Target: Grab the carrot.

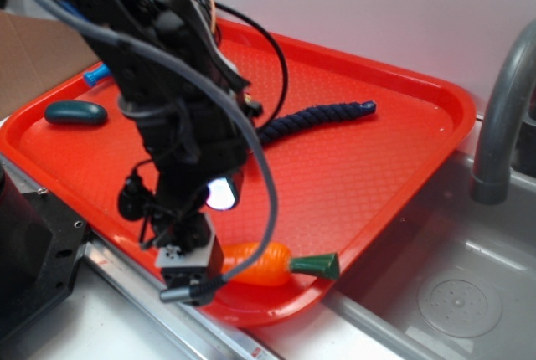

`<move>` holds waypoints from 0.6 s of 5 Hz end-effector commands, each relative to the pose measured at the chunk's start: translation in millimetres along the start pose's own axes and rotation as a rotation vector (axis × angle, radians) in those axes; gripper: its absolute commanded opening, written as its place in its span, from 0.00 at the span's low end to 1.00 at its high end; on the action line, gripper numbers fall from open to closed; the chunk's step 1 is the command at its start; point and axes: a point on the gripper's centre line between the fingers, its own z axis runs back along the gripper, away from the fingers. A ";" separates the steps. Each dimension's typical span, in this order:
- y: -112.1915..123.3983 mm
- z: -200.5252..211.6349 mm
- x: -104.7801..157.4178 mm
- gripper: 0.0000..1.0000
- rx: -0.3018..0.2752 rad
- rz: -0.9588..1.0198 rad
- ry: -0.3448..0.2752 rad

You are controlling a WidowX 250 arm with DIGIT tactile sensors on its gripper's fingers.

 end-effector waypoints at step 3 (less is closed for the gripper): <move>35.8 -43.7 -7.0 1.00 -0.017 0.036 0.066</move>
